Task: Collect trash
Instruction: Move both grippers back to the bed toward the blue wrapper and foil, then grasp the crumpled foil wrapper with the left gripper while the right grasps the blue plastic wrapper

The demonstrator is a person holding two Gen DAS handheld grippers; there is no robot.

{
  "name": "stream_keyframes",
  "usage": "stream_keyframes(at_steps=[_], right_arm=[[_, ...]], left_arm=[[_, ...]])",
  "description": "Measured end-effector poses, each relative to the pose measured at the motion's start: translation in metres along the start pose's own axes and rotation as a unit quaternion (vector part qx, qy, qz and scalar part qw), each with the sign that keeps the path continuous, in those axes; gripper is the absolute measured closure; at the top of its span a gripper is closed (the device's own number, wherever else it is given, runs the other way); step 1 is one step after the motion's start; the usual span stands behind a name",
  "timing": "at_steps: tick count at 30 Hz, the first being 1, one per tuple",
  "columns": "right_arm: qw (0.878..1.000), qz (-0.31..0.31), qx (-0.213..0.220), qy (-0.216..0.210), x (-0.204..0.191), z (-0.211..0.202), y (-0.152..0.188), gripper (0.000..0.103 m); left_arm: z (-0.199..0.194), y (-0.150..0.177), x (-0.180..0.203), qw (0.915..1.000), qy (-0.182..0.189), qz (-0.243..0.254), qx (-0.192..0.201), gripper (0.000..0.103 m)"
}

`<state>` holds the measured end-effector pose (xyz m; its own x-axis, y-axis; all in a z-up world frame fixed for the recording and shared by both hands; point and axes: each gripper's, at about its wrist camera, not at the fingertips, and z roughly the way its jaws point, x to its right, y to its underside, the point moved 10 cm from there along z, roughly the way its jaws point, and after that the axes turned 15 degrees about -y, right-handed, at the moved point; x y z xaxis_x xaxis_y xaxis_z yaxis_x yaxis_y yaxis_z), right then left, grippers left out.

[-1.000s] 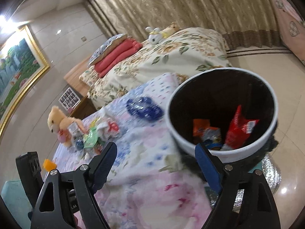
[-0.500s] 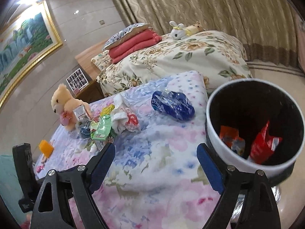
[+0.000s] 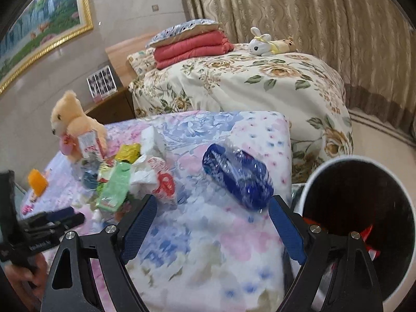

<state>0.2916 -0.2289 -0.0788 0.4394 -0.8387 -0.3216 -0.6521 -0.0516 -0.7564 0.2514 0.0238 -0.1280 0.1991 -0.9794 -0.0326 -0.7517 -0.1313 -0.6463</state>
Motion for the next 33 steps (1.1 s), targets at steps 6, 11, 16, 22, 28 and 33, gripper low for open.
stream_keyframes(at_steps=[6,11,16,22,28,33], right_arm=[[0.998,-0.027,-0.046,0.033,0.014,0.032,-0.010,0.014],[0.994,-0.044,-0.081,0.056,0.024,0.055,-0.010,0.016],[0.990,-0.060,-0.101,0.073,0.025,0.067,-0.004,0.067],[0.995,-0.040,-0.078,0.052,0.020,0.058,-0.002,0.074],[0.999,0.016,-0.049,0.005,0.008,0.032,0.006,0.074],[0.998,0.057,-0.029,-0.028,-0.002,0.012,0.019,0.074]], left_arm=[[0.027,-0.028,-0.017,0.9996,-0.023,-0.017,-0.003,0.045],[0.050,-0.041,-0.027,0.9989,-0.034,-0.030,-0.015,0.045],[0.065,-0.045,-0.025,0.9988,-0.041,-0.020,-0.017,0.066],[0.055,-0.042,-0.023,0.9993,-0.036,-0.009,-0.003,0.084],[0.032,-0.025,-0.030,0.9995,-0.023,-0.020,0.002,0.084],[0.012,0.001,-0.028,0.9996,0.000,-0.027,-0.007,0.084]])
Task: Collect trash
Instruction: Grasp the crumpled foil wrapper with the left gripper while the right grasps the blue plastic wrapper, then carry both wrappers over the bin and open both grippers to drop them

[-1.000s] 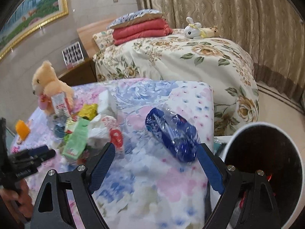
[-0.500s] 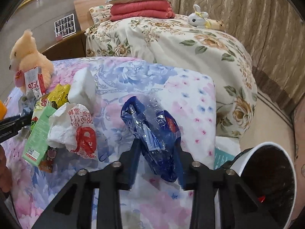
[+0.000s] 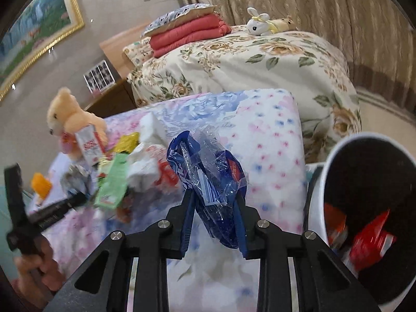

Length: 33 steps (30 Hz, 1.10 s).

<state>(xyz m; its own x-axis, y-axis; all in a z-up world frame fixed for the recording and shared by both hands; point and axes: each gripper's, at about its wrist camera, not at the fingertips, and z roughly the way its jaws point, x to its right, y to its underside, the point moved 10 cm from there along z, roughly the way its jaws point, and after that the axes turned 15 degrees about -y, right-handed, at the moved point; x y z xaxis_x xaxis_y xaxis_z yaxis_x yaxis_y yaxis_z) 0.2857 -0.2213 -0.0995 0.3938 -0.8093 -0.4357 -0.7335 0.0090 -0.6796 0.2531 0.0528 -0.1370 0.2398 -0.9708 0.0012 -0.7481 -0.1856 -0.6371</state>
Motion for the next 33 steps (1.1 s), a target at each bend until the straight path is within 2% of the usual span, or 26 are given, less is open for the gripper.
stream_keyframes(at_steps=[10,16,33], right_arm=[[0.998,0.046,0.015,-0.029,-0.008,-0.028,0.038,0.074],[0.997,0.063,0.027,-0.028,-0.005,-0.048,0.055,0.074],[0.993,0.095,0.072,-0.016,0.019,-0.103,0.070,0.074]], left_arm=[[-0.043,0.033,0.042,0.9980,0.053,0.035,0.002,0.084],[-0.058,0.043,0.076,0.9945,0.083,0.064,0.000,0.084],[-0.092,0.054,0.160,0.9814,0.139,0.132,0.011,0.084]])
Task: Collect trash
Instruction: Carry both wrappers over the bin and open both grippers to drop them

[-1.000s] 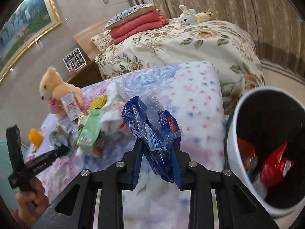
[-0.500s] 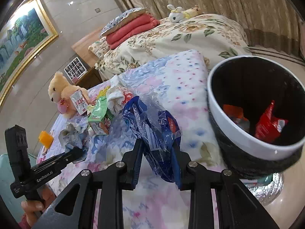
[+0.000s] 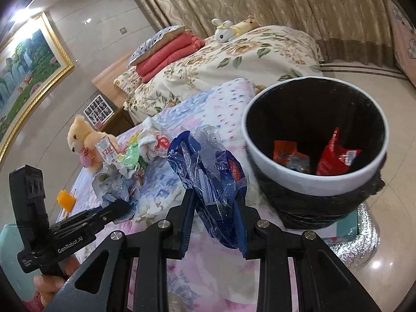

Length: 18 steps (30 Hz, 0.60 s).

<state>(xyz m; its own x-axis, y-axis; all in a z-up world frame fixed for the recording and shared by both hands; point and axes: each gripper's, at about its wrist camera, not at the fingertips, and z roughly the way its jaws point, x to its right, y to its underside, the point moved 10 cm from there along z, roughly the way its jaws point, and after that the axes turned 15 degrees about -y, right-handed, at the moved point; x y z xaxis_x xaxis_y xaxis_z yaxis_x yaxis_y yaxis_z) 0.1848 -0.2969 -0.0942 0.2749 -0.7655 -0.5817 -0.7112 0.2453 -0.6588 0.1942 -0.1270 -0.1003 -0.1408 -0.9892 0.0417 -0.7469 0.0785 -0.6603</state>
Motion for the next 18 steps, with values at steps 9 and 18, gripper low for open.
stream_keyframes(at_steps=[9,18], right_arm=[[0.999,0.016,0.025,0.014,0.018,-0.024,-0.007,0.074],[0.998,0.031,0.051,0.031,0.040,-0.046,-0.021,0.074]], left_arm=[[-0.002,-0.008,0.037,0.9993,0.016,0.032,0.006,0.084],[0.003,-0.016,0.062,0.9984,0.028,0.048,0.005,0.084]])
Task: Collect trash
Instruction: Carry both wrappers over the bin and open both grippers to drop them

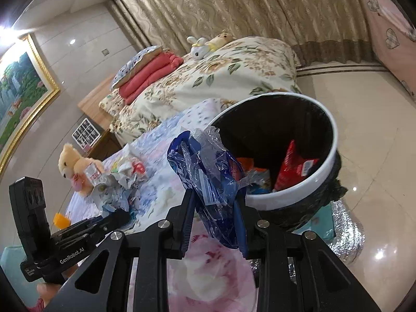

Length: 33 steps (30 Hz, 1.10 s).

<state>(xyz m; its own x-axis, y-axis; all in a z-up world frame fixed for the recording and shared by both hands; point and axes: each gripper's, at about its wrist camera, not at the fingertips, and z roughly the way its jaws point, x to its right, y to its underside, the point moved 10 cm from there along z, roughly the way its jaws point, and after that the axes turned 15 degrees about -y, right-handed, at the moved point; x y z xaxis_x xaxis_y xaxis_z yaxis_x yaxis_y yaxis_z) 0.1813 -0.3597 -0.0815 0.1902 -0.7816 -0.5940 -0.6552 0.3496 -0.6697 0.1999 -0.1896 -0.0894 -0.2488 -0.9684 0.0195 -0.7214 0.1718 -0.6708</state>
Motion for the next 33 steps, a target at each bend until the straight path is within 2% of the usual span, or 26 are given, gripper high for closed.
stream_keyframes(at_steps=[13,33], right_arm=[[1.000,0.013,0.014,0.022,0.027,-0.011,-0.020,0.074],[0.999,0.018,0.015,0.038,0.058,-0.005,-0.053,0.073]], left_arm=[[0.013,-0.014,0.034,0.9994,0.012,0.032,-0.002,0.084],[0.036,-0.049,0.087,0.9975,0.026,0.065,0.000,0.084]])
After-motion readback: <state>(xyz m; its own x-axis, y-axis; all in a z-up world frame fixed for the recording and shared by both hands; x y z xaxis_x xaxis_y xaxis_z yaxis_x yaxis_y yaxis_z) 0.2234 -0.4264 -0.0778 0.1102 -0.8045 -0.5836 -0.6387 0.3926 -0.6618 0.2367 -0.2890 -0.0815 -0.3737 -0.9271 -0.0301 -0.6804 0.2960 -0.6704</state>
